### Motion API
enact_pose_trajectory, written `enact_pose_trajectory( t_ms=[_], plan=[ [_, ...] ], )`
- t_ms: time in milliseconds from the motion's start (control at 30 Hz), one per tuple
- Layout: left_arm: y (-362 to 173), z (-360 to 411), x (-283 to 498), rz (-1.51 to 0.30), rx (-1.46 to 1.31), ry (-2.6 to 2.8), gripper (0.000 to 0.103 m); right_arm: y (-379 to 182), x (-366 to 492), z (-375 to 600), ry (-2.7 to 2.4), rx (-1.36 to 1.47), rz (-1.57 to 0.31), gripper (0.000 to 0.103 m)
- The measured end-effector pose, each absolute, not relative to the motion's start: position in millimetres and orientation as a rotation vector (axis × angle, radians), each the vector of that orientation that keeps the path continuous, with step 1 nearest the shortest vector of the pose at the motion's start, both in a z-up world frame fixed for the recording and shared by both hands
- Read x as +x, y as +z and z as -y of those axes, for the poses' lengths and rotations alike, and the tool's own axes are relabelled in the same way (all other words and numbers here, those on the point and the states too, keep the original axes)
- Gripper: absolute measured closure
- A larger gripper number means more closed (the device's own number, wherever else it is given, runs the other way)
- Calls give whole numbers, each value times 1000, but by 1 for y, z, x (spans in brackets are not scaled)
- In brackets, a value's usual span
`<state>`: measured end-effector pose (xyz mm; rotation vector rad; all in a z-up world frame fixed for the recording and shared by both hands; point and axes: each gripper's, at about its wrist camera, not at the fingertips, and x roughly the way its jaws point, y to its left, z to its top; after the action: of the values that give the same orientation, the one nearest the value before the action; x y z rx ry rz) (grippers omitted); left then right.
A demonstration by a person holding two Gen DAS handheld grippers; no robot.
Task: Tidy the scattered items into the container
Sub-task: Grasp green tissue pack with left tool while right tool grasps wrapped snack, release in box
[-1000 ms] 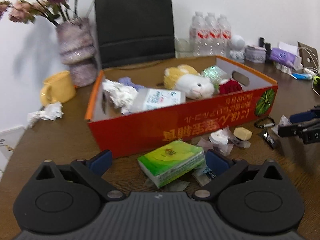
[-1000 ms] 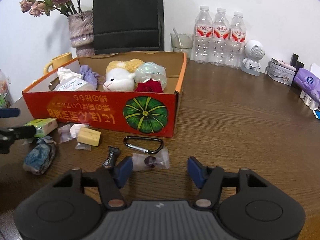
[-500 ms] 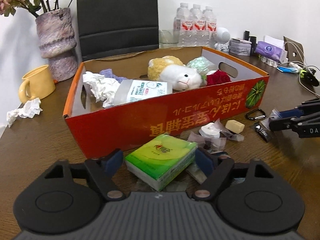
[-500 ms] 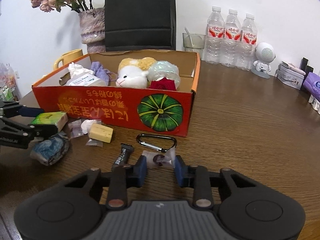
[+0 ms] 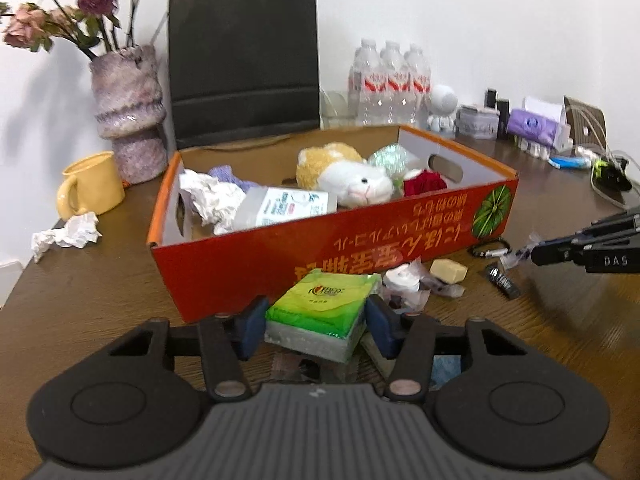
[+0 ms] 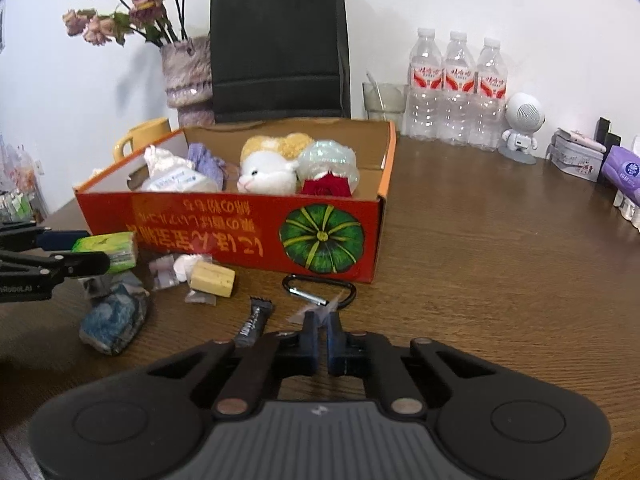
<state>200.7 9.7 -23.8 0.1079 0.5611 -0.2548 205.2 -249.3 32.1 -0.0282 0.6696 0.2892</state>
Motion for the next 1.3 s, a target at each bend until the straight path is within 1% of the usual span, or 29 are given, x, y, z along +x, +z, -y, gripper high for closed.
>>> enact_pose_trajectory(
  t_ms=[200, 467, 500, 567, 600, 633, 733, 800, 900, 967, 1033, 1133, 1300],
  plan=[
    [-10, -16, 180, -508, 45, -216, 50, 44, 193, 248, 309, -18, -625, 101],
    [35, -19, 154, -375, 13, -219, 49, 84, 182, 243, 361, -21, -513, 101],
    [36, -18, 155, -374, 13, -214, 49, 85, 184, 243, 354, -19, -518, 96],
    [33, -19, 157, -395, -1, -207, 49, 77, 190, 245, 341, -24, -578, 80],
    [29, -20, 158, -414, -10, -206, 49, 69, 191, 245, 336, -31, -613, 64],
    [24, -20, 159, -435, -16, -201, 49, 62, 191, 246, 329, -38, -640, 56],
    [8, -26, 161, -488, -39, -183, 49, 37, 190, 248, 316, -63, -712, 57],
    [0, -29, 161, -514, -58, -176, 49, 28, 187, 251, 320, -64, -724, 57],
    [-9, -32, 159, -540, -76, -167, 49, 23, 187, 252, 334, -79, -729, 53],
    [-13, -33, 157, -552, -87, -165, 49, 22, 186, 249, 344, -109, -728, 55],
    [-15, -34, 156, -559, -91, -161, 49, 23, 185, 248, 369, -119, -724, 88],
    [-15, -35, 156, -558, -94, -157, 49, 25, 185, 244, 369, -147, -725, 89],
    [-10, -34, 154, -547, -103, -157, 49, 28, 183, 244, 358, -106, -719, 89]
  ],
)
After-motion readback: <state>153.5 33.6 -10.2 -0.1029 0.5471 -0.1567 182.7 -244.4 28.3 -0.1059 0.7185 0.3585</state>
